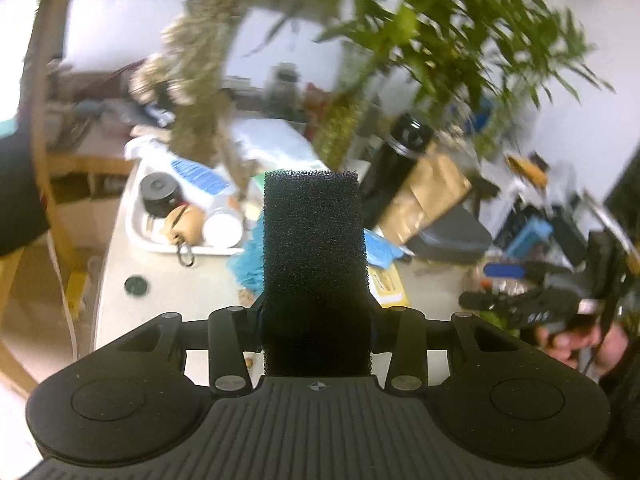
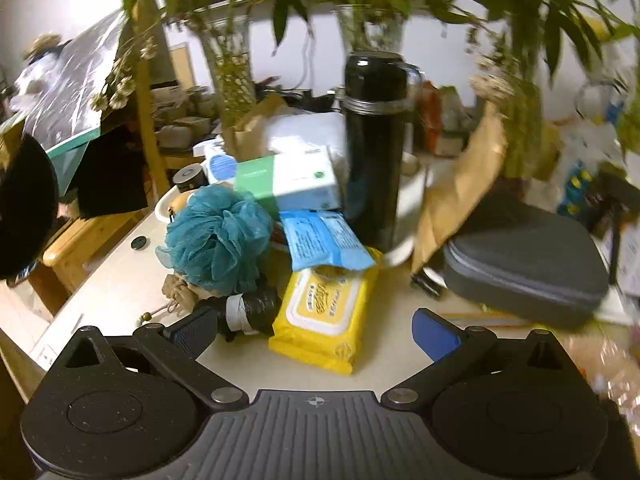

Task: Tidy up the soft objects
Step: 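Grasp the blue wet-wipe packet with the right gripper while the left holds the foam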

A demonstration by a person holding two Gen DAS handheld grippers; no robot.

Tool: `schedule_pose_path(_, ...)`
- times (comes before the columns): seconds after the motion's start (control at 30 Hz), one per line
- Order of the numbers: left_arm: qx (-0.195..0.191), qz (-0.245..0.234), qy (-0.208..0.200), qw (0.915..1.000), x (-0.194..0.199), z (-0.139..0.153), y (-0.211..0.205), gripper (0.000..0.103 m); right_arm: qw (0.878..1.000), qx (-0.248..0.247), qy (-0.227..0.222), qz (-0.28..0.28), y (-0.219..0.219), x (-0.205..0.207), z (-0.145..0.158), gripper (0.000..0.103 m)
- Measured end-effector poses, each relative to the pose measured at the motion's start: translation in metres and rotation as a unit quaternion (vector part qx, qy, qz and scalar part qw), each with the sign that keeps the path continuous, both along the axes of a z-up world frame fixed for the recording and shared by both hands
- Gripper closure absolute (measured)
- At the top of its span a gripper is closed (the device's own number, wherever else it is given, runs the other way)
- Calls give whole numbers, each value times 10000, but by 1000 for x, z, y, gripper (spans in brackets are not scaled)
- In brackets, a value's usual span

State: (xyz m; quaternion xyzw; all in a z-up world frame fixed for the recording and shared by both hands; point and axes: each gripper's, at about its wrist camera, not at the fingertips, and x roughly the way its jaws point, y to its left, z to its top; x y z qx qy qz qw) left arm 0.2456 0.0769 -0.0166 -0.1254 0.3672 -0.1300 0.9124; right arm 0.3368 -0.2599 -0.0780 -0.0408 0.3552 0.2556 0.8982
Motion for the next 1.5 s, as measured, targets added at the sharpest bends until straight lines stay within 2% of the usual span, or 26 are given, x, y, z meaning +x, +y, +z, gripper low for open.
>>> schedule_pose_path(0.1,-201,159,50,9997,-5,-2,9,61,9998,-18,-139,170,7,10,-6,0)
schedule_pose_path(0.3,-306,375,236,9986,-2,-8,18,61,9985,-137,-337,400,25,36,-21,0)
schedule_pose_path(0.47,-319,332,198,9987,-5,-6,17,61,9972,-197,-449,569,40,56,-32,0)
schedule_pose_path(0.63,-31,158,140,9998,-8,-6,6,61,9968,-331,-454,573,49,79,-49,0)
schedule_pose_path(0.73,-176,61,222,9996,-6,-7,6,61,9969,-402,-384,548,53,96,-60,1)
schedule_pose_path(0.87,-236,6,242,9994,-6,-8,6,61,9979,-317,-254,495,54,112,-71,8)
schedule_pose_path(1.1,-224,-56,224,9995,-5,-7,3,61,9980,-294,-188,523,63,131,-79,13)
schedule_pose_path(1.23,-164,-46,294,9994,-3,-10,2,61,9983,-262,-3,520,68,139,-87,17)
schedule_pose_path(1.3,-148,-18,316,9994,-2,-11,3,61,9975,-385,-50,595,72,138,-89,26)
schedule_pose_path(1.5,-102,-73,349,9993,-1,-12,1,61,9970,-357,-57,690,72,132,-80,34)
